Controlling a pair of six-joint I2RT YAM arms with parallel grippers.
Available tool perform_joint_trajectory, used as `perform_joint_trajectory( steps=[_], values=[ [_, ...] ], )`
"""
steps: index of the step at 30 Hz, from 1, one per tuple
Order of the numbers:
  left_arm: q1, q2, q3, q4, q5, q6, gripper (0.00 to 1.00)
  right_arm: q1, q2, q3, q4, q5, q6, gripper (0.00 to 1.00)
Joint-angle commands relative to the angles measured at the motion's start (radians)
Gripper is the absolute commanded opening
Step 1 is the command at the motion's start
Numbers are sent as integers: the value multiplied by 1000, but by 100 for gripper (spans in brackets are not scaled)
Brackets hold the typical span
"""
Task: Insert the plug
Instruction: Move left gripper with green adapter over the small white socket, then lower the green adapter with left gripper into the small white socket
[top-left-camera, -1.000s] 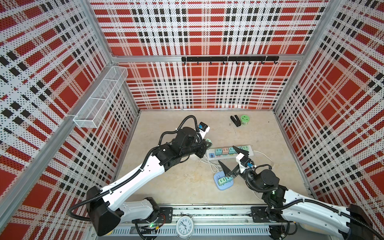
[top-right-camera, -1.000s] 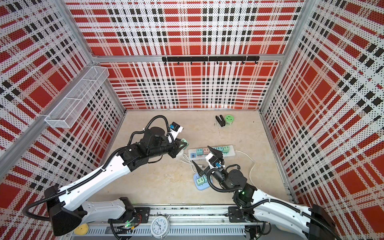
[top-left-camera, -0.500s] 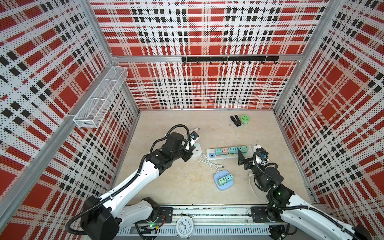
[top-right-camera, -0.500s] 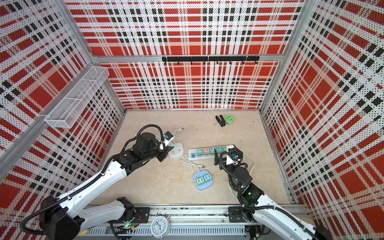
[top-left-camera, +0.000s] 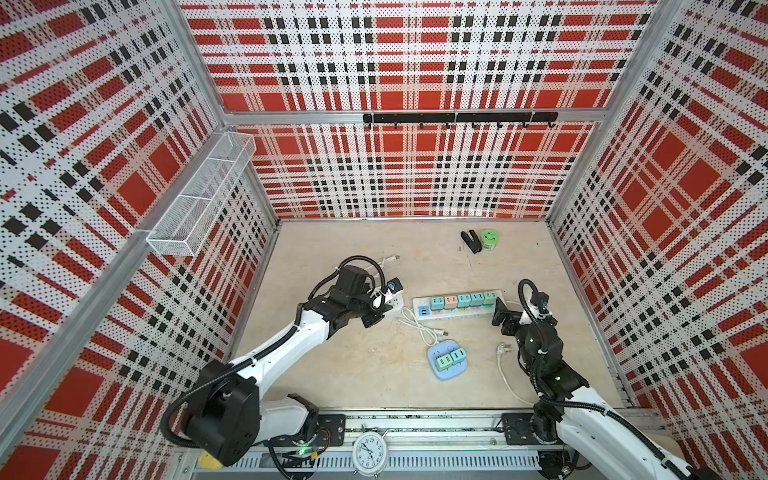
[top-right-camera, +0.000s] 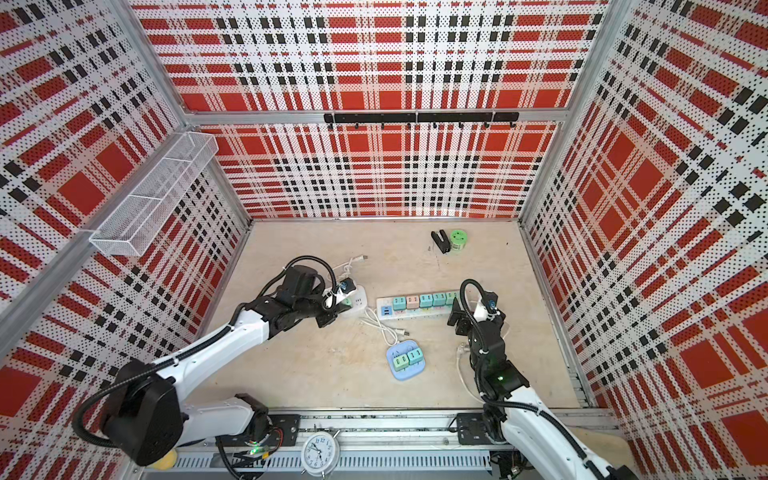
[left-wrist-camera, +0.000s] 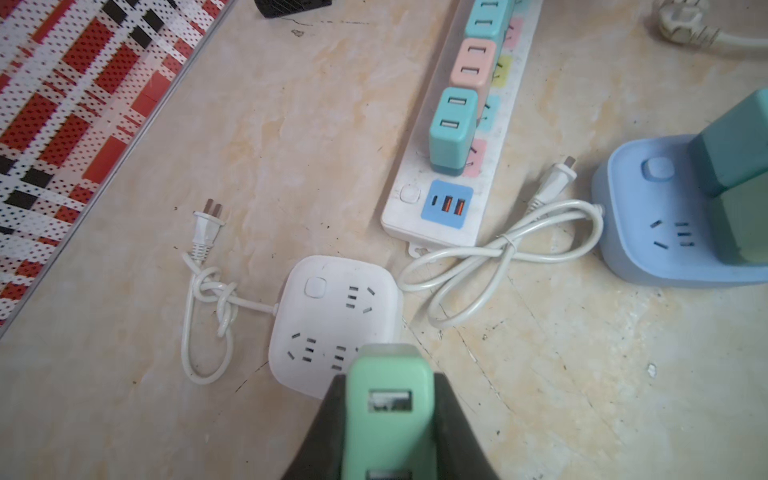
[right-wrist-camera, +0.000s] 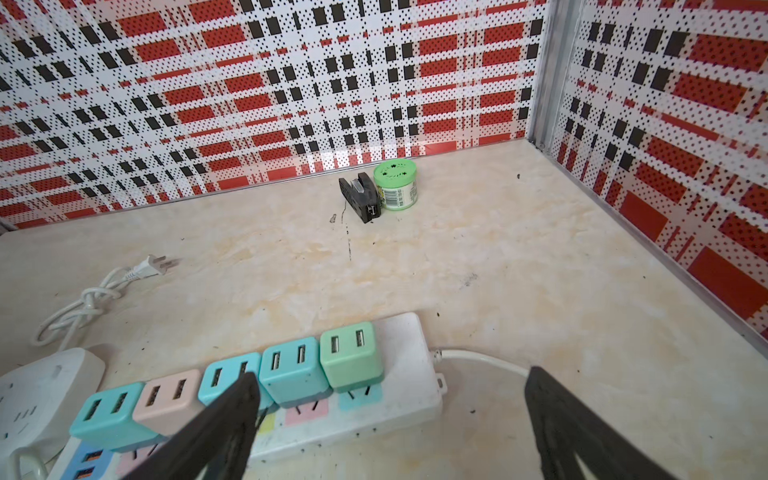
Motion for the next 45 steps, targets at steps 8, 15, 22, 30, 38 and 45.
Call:
perform_joint_trajectory(
  steps=[8, 15, 22, 30, 38, 45],
  values=[
    [21, 195, 114, 36, 46, 84, 0, -5, -31, -28, 69, -9, 24, 100],
    [31, 267, 136, 97, 82, 70, 0, -5, -16, -24, 72, -14, 24, 100],
    [60, 306, 145, 144, 147, 51, 0, -5, -16, -24, 72, -17, 22, 100],
    [78, 369, 224, 92, 163, 50, 0, -5, -17, -24, 70, -19, 23, 100],
    [75, 403, 269, 40, 147, 52, 0, -5, -18, -23, 67, -18, 24, 100],
    [63, 409, 291, -63, 84, 70, 0, -5, -15, -22, 69, -18, 24, 100]
  ],
)
